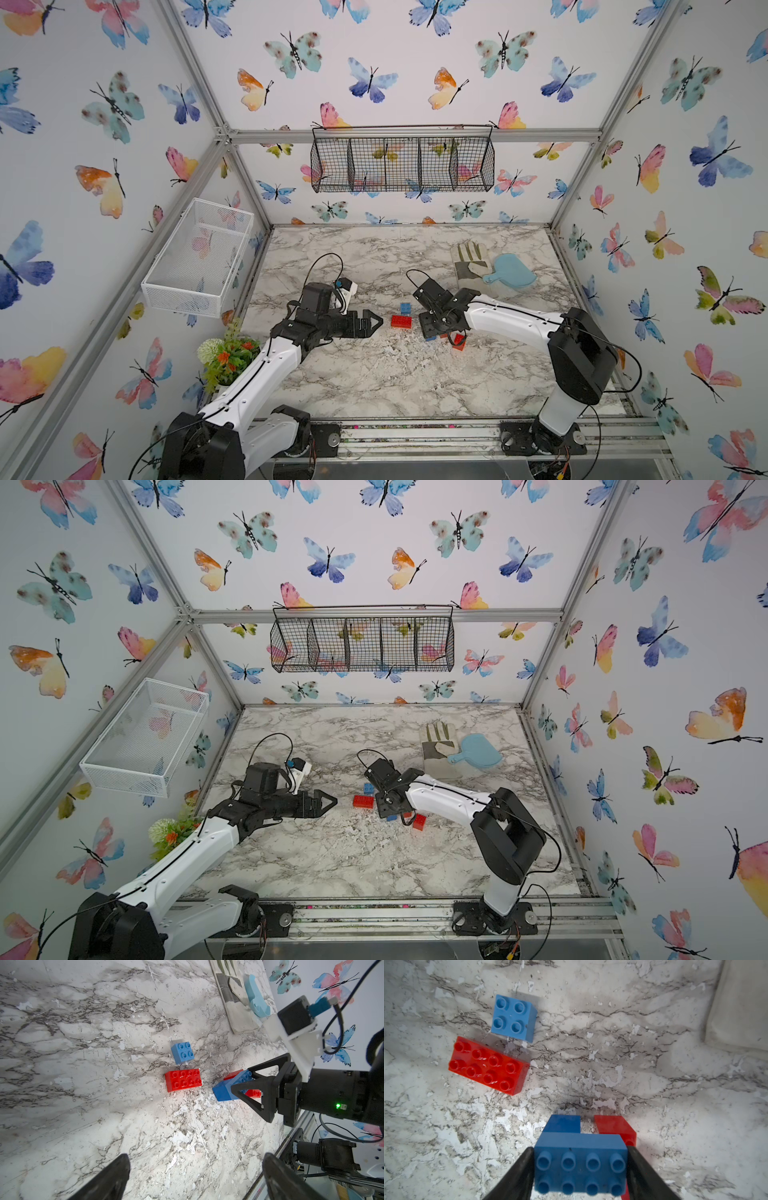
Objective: Assemble a giraffe with lego
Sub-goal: Assemble the lego brick with the lego brick.
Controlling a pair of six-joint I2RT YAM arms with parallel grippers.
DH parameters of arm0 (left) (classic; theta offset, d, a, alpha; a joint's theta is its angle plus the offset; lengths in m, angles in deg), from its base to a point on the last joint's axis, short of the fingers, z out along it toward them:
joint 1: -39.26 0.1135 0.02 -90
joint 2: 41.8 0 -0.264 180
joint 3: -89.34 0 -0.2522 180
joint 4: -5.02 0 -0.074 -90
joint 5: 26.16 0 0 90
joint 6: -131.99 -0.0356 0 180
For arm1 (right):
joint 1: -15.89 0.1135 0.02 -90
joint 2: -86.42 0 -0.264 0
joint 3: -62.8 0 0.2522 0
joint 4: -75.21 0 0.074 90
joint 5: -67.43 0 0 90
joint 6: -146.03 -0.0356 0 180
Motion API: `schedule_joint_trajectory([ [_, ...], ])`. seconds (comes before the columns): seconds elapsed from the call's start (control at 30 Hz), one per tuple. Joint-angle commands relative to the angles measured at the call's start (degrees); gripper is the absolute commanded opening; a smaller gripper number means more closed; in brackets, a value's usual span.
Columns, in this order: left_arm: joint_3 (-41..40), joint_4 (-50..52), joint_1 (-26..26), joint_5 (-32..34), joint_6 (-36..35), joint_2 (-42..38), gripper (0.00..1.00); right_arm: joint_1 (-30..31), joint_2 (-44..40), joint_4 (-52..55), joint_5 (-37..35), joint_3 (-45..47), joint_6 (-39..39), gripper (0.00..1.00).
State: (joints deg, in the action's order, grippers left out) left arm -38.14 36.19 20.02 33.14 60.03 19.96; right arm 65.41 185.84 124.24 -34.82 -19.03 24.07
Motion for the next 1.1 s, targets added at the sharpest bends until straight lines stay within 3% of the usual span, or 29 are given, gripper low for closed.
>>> schedule_joint_trajectory([
  [0.0,-0.3,0.4,-0.4,0.6,-0.2,-0.8,0.98,-0.2,0.0,-0.1,0.2,1.1,-1.1,0.61],
  [0.57,-0.2,0.3,-0.4,0.8,-0.1,-0.8,0.98,-0.2,2.5,0.4,4.1,5.8,-4.1,0.61],
  [1.07,-0.3,0.3,-0.7,0.4,-0.3,-0.9,0.98,-0.2,1.1,0.3,2.4,4.2,-4.1,0.62],
])
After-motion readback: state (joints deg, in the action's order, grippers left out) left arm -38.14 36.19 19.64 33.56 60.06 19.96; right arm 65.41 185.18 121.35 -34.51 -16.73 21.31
